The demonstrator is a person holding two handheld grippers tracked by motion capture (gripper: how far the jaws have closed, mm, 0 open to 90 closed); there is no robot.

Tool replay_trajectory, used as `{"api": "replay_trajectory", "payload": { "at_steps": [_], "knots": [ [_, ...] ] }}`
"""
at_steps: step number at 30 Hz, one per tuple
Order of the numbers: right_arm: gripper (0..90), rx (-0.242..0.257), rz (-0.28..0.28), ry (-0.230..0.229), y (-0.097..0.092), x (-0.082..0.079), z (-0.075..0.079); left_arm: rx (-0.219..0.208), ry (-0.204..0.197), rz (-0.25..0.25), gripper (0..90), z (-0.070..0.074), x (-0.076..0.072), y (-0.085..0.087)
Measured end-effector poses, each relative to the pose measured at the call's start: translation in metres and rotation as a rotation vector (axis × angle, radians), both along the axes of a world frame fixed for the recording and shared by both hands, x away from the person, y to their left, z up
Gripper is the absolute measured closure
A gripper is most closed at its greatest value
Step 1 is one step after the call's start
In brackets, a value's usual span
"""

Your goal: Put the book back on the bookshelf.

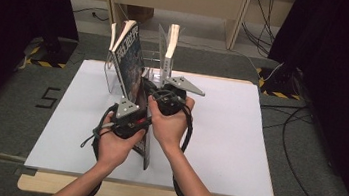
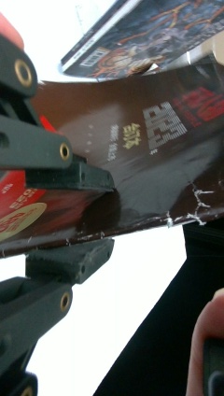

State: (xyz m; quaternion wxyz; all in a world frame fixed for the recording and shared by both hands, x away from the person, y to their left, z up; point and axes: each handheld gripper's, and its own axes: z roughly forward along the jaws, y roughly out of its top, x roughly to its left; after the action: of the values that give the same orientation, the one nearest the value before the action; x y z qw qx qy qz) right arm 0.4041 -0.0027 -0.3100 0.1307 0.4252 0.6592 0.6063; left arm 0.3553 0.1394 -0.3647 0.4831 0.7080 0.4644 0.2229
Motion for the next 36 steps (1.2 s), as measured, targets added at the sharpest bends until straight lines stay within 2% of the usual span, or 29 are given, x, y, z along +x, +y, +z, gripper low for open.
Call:
{"api": "replay_trajectory", "payload": {
  "at_steps": [4,8,13,15,16,19,22,25,29,36],
  "knots": [
    [86.6,-0.008,0.046,-0.007,0.007,-0.002,0.001,-0.028,0.016,0.005,74.0,0.000,-0.006,0.012],
    [83.8,-0.017,0.089,-0.015,0.014,-0.004,0.004,-0.048,0.007,0.011,83.6,0.000,-0.013,0.027],
    [77.1,-0.039,0.138,-0.042,0.021,-0.007,0.008,-0.074,0.006,-0.001,86.3,0.001,-0.016,0.046],
    [71.2,-0.030,0.170,-0.043,0.022,-0.008,0.011,-0.087,0.008,0.000,86.4,0.001,-0.016,0.050],
    [68.6,-0.015,0.187,-0.046,0.021,-0.009,0.012,-0.111,0.008,-0.002,86.5,0.001,-0.016,0.058],
    [65.2,0.009,0.207,-0.075,0.014,-0.016,0.019,-0.120,-0.013,0.000,86.6,0.004,-0.019,0.068],
    [63.8,0.009,0.174,-0.100,-0.001,-0.017,0.021,-0.126,-0.031,-0.002,86.5,0.007,-0.023,0.077],
    [63.1,-0.011,0.112,-0.105,-0.022,-0.011,0.017,-0.133,-0.050,0.015,86.6,0.009,-0.028,0.087],
    [61.9,-0.023,0.041,-0.085,-0.050,-0.002,0.005,-0.132,-0.076,0.018,86.6,0.011,-0.035,0.097],
    [60.6,-0.039,-0.060,-0.052,-0.088,0.008,-0.016,-0.139,-0.108,0.045,86.7,0.016,-0.048,0.113]
  ]
}}
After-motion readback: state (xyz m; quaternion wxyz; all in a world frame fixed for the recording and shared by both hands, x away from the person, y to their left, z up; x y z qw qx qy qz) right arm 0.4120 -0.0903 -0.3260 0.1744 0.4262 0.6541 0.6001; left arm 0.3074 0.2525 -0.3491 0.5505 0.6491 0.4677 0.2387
